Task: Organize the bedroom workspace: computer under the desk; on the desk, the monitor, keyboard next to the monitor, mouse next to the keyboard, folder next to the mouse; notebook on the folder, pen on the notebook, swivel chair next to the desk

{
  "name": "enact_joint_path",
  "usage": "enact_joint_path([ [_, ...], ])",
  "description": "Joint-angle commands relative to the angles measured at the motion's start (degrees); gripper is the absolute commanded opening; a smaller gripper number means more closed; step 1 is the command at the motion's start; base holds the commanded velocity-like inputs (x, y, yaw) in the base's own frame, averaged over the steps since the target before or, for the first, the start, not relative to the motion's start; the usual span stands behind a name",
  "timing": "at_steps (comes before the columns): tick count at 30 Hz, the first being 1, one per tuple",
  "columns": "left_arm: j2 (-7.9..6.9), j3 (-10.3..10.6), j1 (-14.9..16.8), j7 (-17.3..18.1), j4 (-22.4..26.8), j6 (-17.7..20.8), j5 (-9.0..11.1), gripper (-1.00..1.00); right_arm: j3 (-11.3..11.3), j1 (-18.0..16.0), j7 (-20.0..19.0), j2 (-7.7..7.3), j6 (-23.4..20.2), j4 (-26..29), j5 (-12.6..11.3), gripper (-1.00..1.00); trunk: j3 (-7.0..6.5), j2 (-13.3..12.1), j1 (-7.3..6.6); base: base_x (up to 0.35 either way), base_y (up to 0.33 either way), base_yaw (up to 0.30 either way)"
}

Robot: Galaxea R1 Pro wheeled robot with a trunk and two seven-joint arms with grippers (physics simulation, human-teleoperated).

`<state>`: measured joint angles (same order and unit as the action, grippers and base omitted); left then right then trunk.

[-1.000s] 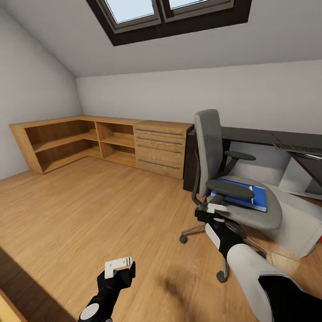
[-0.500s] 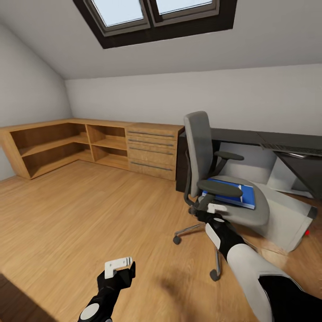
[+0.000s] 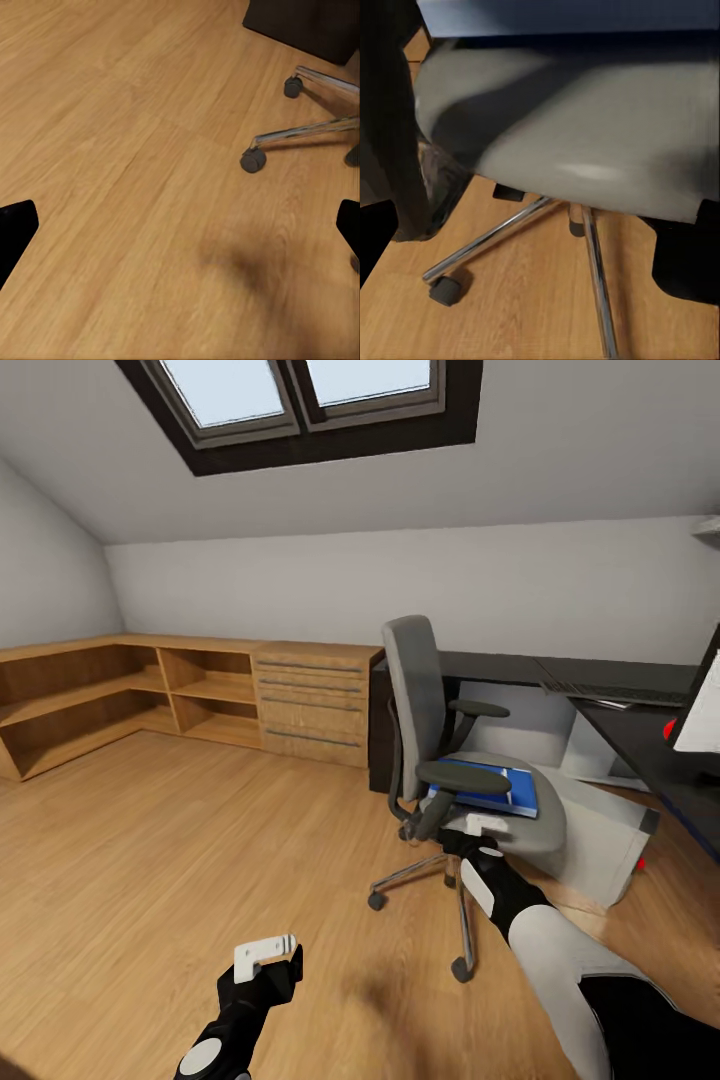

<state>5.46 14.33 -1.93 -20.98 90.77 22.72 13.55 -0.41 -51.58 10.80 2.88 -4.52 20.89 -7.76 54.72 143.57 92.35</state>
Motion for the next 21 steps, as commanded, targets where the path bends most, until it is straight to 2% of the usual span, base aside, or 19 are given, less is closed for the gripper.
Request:
enact_joint_path([
  [1, -0.01, 0.03, 0.0, -0.46, 0.1, 0.13, 0.61, 1.0, -0.03, -0.01, 0.18, 0.03, -0.24, 0.11, -0.41, 1.0, -0.03, 0.02, -0.01, 0.0, 0.0, -0.195],
  [21, -0.01, -0.01, 0.0, -0.46, 0.1, 0.13, 0.61, 1.0, -0.03, -0.01, 0.18, -0.09, -0.23, 0.2, -0.41, 1.0, -1.53, 0.02, -0.01, 0.0, 0.0, -0.198],
])
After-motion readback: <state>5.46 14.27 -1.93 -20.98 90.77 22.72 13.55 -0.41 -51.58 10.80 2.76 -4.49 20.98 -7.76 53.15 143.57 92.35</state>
